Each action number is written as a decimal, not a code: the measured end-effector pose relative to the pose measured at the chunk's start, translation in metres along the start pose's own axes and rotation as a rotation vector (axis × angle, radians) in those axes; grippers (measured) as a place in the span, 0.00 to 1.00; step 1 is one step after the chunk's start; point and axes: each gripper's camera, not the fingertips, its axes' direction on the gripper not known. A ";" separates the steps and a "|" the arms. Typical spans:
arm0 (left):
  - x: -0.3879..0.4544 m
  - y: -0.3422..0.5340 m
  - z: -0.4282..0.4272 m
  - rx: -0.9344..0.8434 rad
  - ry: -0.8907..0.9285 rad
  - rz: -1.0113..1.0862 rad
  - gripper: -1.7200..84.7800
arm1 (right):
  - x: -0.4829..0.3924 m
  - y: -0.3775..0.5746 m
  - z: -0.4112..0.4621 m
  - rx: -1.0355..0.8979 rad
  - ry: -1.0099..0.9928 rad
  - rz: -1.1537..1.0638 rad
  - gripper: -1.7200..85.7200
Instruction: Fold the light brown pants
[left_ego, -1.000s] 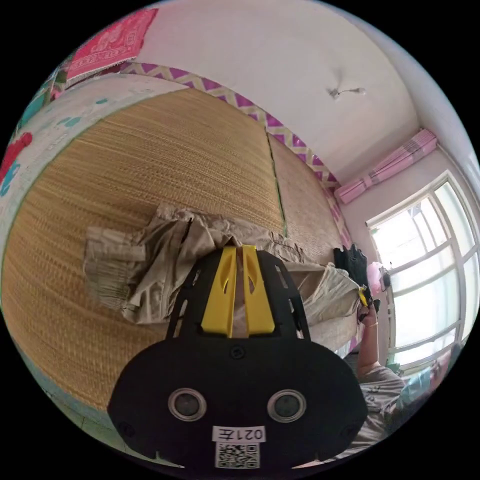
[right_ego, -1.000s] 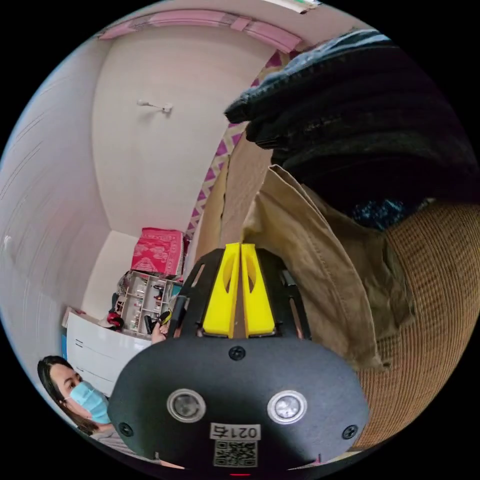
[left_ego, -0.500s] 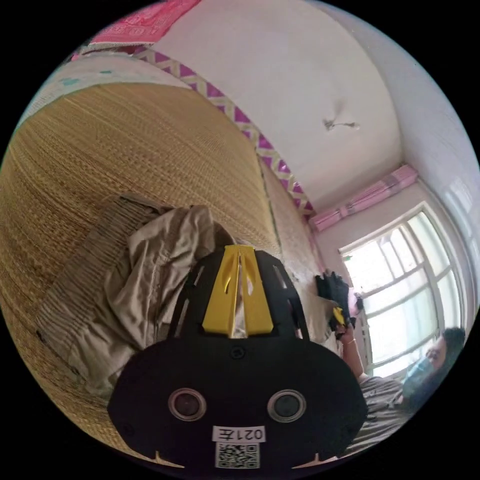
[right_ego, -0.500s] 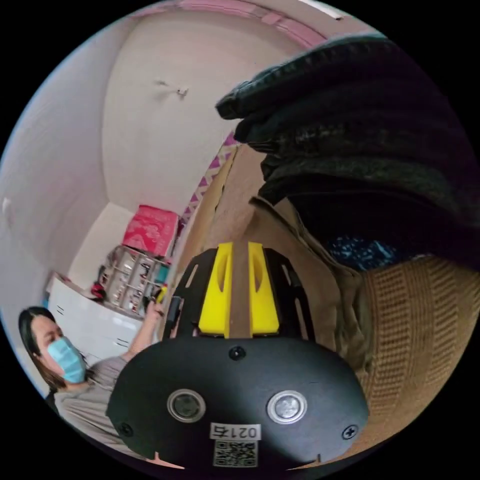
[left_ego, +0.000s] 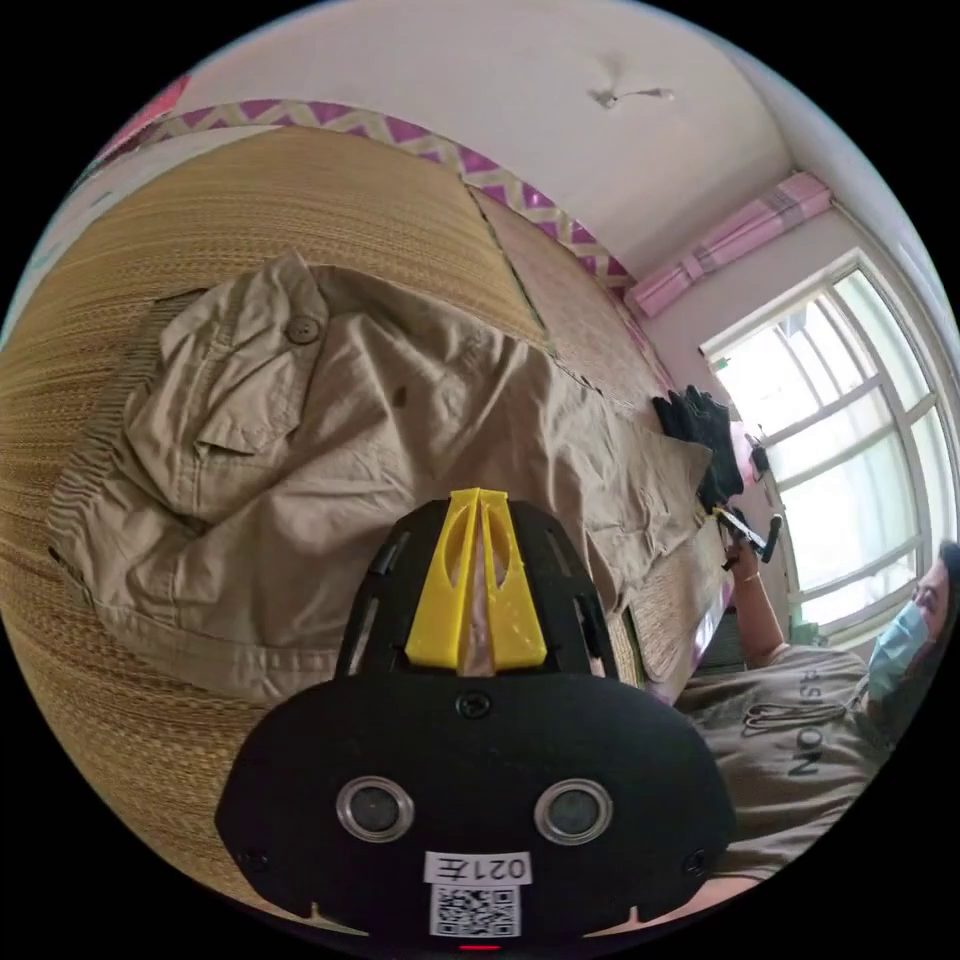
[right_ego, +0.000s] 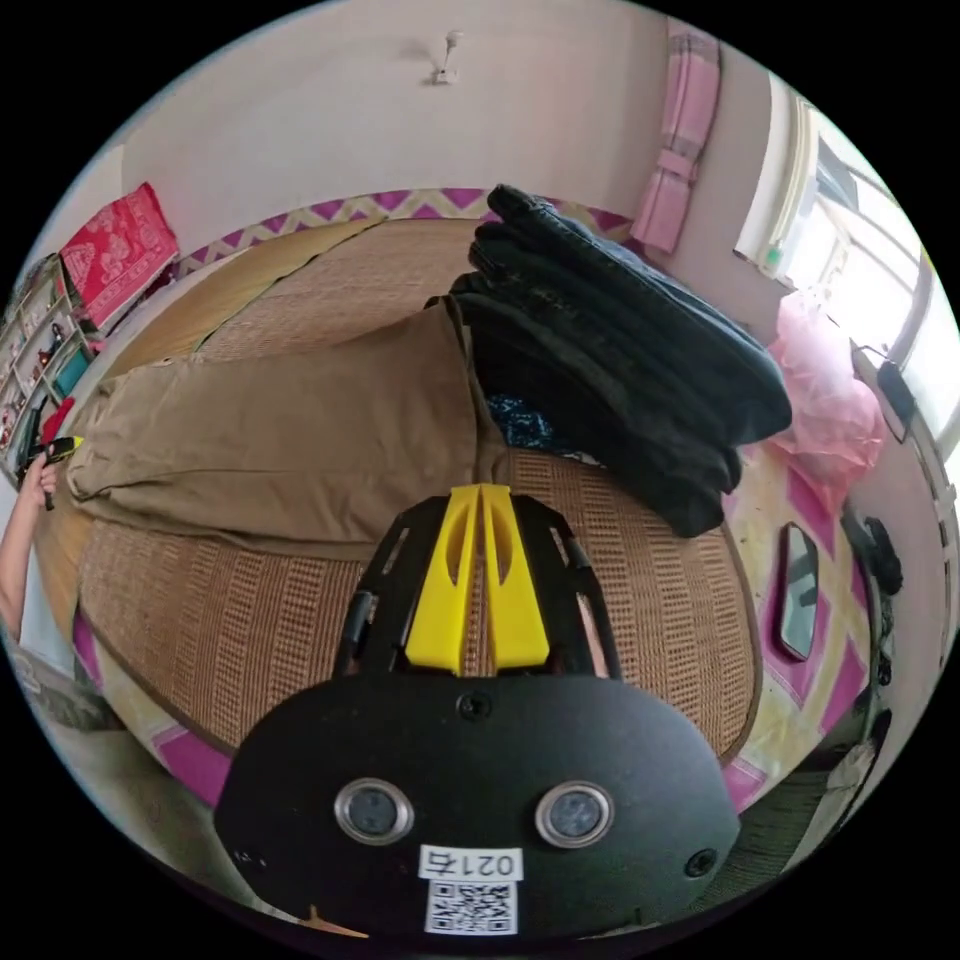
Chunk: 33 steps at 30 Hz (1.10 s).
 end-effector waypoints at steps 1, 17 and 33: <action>0.008 0.005 0.006 -0.022 -0.042 0.021 0.01 | -0.001 0.001 -0.002 -0.009 -0.057 -0.018 0.02; 0.024 0.039 -0.002 0.021 -0.178 0.102 0.01 | 0.023 0.009 -0.018 -0.065 0.119 0.006 0.02; 0.035 0.184 -0.112 0.264 0.145 0.083 0.01 | 0.141 0.070 -0.026 0.029 -0.601 0.850 0.14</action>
